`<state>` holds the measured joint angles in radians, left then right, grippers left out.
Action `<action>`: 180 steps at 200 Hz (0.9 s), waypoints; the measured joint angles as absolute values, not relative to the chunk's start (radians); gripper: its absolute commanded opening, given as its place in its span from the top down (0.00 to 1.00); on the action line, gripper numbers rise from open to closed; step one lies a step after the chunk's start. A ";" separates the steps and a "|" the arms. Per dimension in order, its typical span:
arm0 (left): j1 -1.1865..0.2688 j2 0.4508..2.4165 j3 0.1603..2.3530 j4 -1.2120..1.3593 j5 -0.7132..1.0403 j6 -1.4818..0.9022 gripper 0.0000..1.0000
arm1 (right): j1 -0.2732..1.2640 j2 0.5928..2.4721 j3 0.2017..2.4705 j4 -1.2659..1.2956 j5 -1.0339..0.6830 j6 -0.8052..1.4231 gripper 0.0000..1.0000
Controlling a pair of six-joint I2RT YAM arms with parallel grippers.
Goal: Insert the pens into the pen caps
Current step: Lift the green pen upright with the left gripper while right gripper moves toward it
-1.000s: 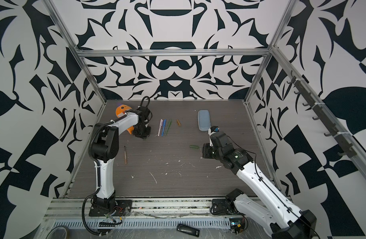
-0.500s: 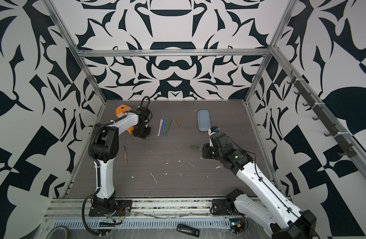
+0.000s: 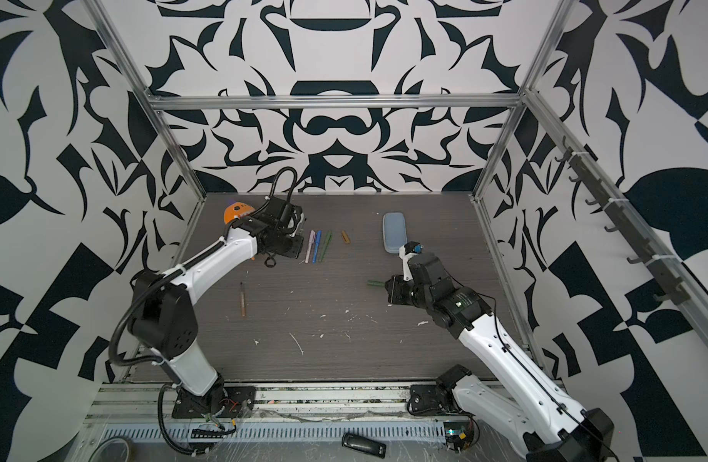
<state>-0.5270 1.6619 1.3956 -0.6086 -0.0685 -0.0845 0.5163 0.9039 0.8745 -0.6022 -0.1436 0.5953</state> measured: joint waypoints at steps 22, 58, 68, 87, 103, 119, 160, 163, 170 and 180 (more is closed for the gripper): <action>-0.595 1.506 1.269 -0.471 0.085 -0.054 1.00 | 0.516 0.893 0.886 -0.534 -0.177 0.604 0.86; -0.603 1.351 1.117 -0.290 0.341 -0.057 1.00 | 0.519 0.867 0.905 -0.393 -0.233 0.629 0.74; -0.606 1.343 1.108 -0.259 0.395 -0.060 1.00 | 0.522 0.868 0.917 -0.355 -0.244 0.637 0.70; -0.615 1.342 1.104 -0.215 0.474 -0.068 1.00 | 0.529 0.884 0.946 -0.297 -0.259 0.643 0.67; -0.624 1.342 1.103 -0.192 0.525 -0.078 1.00 | 0.539 0.917 0.977 -0.256 -0.270 0.645 0.66; -0.629 1.342 1.103 -0.176 0.563 -0.088 1.00 | 0.552 0.959 1.009 -0.232 -0.278 0.645 0.64; -0.636 1.341 1.098 -0.147 0.618 -0.105 1.00 | 0.608 1.065 1.066 -0.189 -0.286 0.636 0.63; -0.636 1.341 1.097 -0.146 0.621 -0.106 1.00 | 0.614 1.071 1.068 -0.186 -0.285 0.635 0.63; -0.637 1.341 1.097 -0.144 0.628 -0.109 1.00 | 0.627 1.085 1.074 -0.183 -0.284 0.630 0.63; -0.638 1.341 1.095 -0.141 0.638 -0.112 1.00 | 0.646 1.103 1.082 -0.180 -0.277 0.624 0.63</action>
<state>-0.6380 1.3415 1.0954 -0.1413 0.6380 -0.1120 0.6464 1.1034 1.0817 -0.1802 -0.2768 0.6243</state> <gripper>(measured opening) 0.108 0.366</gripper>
